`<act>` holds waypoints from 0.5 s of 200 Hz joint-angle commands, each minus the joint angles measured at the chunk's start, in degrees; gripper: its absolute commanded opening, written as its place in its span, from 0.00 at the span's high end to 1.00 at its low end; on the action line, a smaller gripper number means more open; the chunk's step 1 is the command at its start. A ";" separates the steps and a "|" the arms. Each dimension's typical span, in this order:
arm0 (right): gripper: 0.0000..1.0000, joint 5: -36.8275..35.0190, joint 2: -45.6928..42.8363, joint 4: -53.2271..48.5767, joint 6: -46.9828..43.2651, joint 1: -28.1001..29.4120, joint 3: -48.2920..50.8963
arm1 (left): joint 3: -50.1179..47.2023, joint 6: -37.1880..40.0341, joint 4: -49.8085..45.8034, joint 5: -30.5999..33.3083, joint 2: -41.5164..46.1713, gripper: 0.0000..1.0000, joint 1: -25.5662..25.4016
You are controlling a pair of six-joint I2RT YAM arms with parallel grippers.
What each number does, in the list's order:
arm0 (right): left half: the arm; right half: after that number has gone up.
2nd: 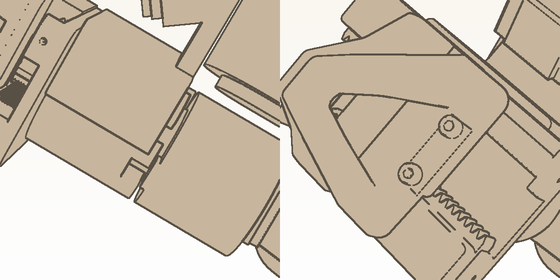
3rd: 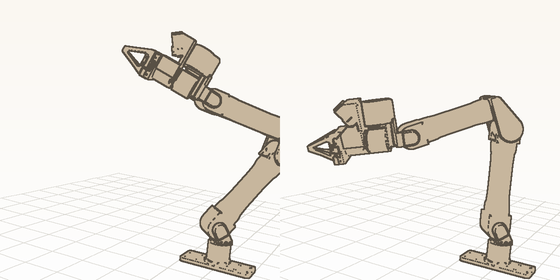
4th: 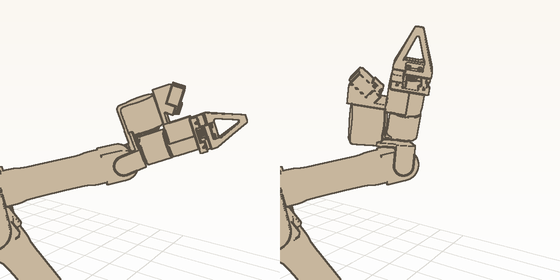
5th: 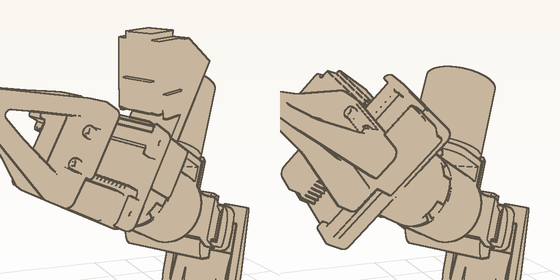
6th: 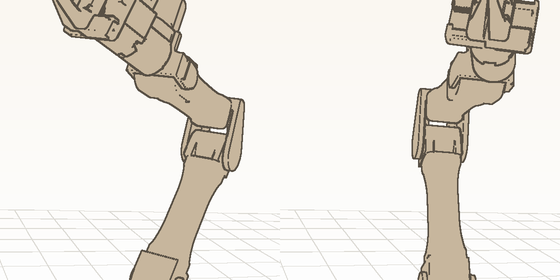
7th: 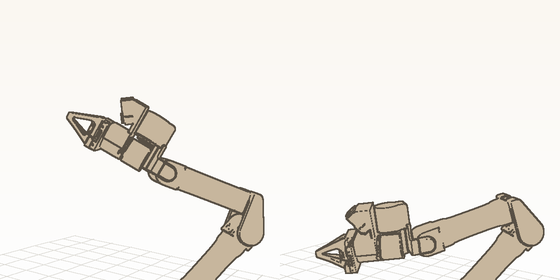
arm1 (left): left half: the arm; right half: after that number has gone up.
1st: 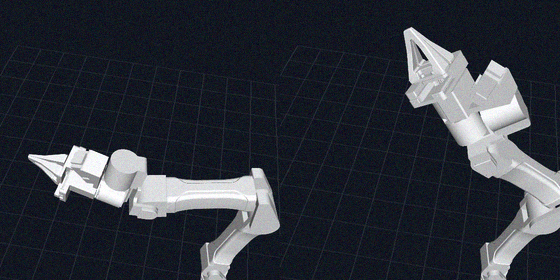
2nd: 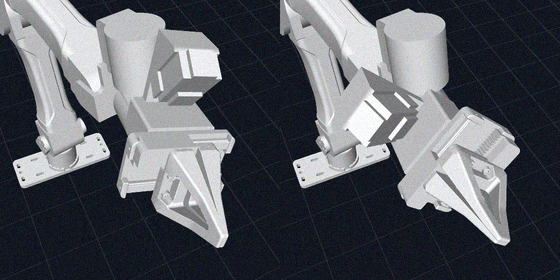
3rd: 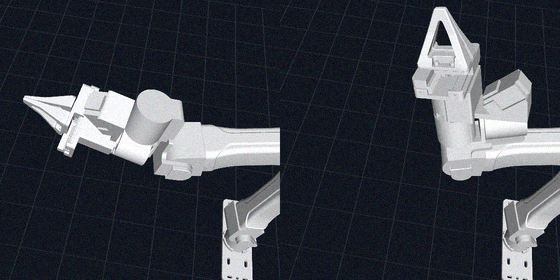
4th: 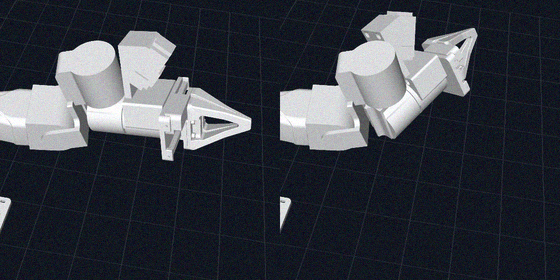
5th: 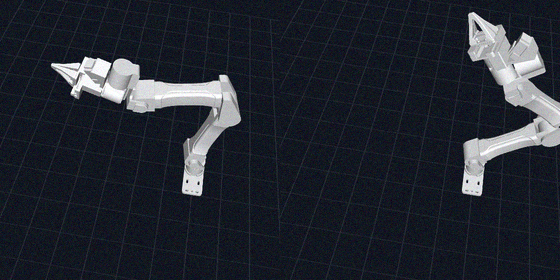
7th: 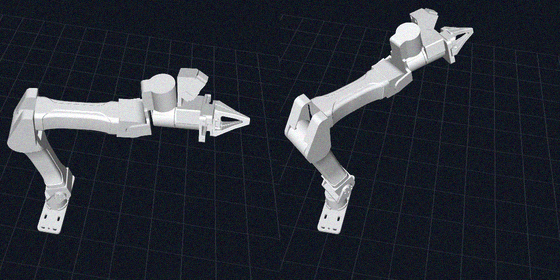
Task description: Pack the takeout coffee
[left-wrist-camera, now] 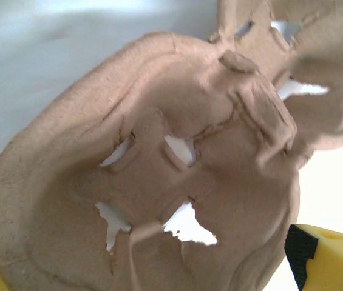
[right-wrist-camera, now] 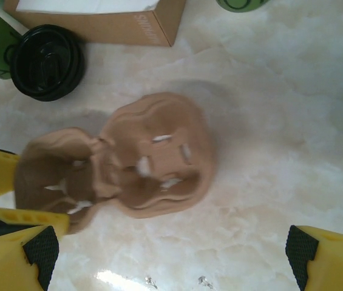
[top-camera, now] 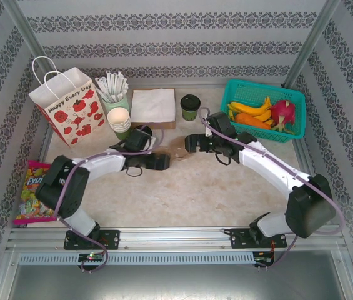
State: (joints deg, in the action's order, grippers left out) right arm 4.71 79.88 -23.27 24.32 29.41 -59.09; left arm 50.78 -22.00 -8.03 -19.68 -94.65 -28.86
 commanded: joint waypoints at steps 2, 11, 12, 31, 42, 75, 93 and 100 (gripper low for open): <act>0.02 -4.69 -4.64 5.54 4.45 0.04 3.60 | 4.61 2.48 3.14 -2.90 -3.86 0.00 -3.27; 0.02 -4.71 -5.61 6.43 5.02 -0.28 4.56 | 5.32 2.00 3.65 -4.00 -4.31 0.00 -3.39; 0.02 -4.58 -5.65 6.50 5.03 -0.30 4.62 | 5.30 1.93 3.73 -4.11 -4.27 0.00 -3.35; 0.02 -4.33 -6.06 5.67 4.45 -0.40 5.02 | 3.77 1.87 4.85 -3.71 -1.20 0.00 -3.24; 0.02 -4.73 -5.96 5.50 4.33 -0.40 5.28 | 2.07 1.83 5.26 -3.07 1.84 0.00 -2.79; 0.02 -7.12 -6.00 6.87 5.59 -0.32 5.63 | -1.48 1.05 1.16 -2.94 11.69 0.00 -0.07; 0.02 -11.38 -5.87 5.97 7.04 -0.14 5.09 | -1.66 2.38 -5.20 -0.01 18.03 0.00 0.44; 0.02 -12.59 -5.94 5.85 7.53 -0.14 5.03 | -1.74 2.84 -7.78 0.78 20.43 0.00 0.62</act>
State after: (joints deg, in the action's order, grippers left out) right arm -1.48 74.63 -18.02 29.28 29.39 -53.82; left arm 49.63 -21.21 -7.75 -21.78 -81.47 -29.21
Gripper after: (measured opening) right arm 0.980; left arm 0.994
